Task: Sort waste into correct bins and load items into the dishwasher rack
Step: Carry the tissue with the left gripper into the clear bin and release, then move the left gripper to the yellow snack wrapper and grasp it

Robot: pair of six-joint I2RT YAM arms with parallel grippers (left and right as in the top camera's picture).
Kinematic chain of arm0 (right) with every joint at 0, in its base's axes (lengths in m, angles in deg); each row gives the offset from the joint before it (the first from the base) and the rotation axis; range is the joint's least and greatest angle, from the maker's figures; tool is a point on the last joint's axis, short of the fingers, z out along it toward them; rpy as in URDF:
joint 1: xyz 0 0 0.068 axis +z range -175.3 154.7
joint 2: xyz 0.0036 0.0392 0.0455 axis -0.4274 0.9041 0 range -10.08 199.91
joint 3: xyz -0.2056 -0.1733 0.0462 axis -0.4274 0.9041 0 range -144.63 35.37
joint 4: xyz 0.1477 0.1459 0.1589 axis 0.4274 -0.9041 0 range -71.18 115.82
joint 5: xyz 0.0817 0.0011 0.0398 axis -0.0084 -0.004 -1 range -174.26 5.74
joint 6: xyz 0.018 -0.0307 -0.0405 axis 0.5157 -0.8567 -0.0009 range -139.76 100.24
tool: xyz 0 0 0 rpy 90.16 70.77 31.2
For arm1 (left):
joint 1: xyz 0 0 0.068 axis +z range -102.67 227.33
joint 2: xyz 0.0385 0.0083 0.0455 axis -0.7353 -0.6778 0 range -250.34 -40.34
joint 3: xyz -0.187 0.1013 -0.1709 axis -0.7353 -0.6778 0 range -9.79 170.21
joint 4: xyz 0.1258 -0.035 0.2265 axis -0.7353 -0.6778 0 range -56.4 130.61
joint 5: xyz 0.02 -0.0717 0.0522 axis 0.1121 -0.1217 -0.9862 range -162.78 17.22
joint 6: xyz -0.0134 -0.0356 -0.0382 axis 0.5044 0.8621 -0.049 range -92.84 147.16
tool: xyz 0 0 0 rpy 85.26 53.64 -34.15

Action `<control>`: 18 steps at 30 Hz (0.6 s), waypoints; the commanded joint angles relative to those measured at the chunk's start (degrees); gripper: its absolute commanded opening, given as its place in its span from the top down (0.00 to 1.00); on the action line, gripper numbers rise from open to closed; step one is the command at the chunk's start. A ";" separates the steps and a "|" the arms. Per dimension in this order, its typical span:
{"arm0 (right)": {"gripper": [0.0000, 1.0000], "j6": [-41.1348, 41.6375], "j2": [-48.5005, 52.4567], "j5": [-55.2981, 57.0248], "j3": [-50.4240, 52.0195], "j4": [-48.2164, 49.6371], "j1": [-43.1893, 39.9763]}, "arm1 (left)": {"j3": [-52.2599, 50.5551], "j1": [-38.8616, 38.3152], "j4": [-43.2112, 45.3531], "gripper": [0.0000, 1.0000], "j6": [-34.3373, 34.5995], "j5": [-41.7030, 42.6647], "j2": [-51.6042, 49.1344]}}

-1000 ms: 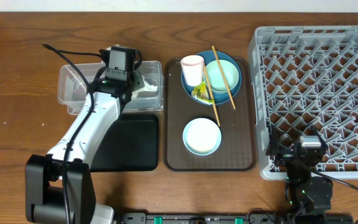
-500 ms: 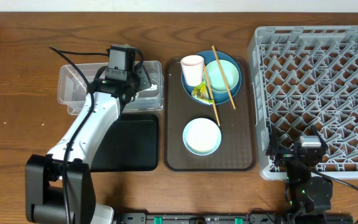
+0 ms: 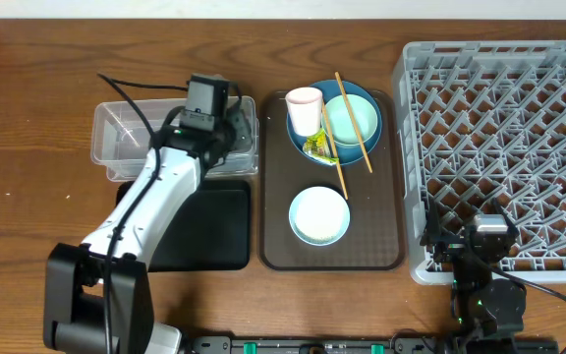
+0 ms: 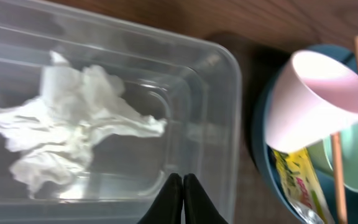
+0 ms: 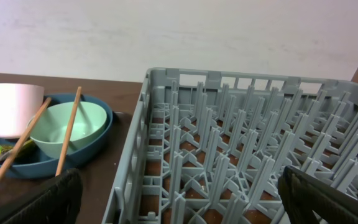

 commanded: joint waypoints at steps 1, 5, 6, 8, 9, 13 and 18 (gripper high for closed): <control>0.01 0.76 -0.20 0.57 0.11 -0.20 -0.37 | -0.22 -1.03 -0.68 0.94 -0.31 0.37 -0.68; 0.01 0.74 -0.20 0.57 0.11 -0.20 -0.39 | -0.22 -0.96 -2.93 0.94 -0.33 0.17 -0.68; 0.01 0.74 -0.20 0.57 0.11 -0.20 -0.37 | -0.22 -0.90 -3.30 0.94 -0.33 0.17 -0.68; 0.01 0.76 -0.20 0.57 0.11 -0.20 -0.39 | -0.22 -0.87 -3.78 0.94 -0.33 0.20 -0.68; 0.01 0.74 -0.20 0.57 0.11 -0.20 -0.39 | -0.22 -0.87 -4.00 0.94 -0.33 0.22 -0.68; 0.01 0.74 -0.20 0.57 0.11 -0.20 -0.39 | -0.20 -0.87 -5.57 0.94 -0.35 0.22 -0.68; 0.01 0.74 -0.20 0.57 0.11 -0.20 -0.39 | 0.24 -0.87 -8.81 0.94 -2.49 0.20 -0.68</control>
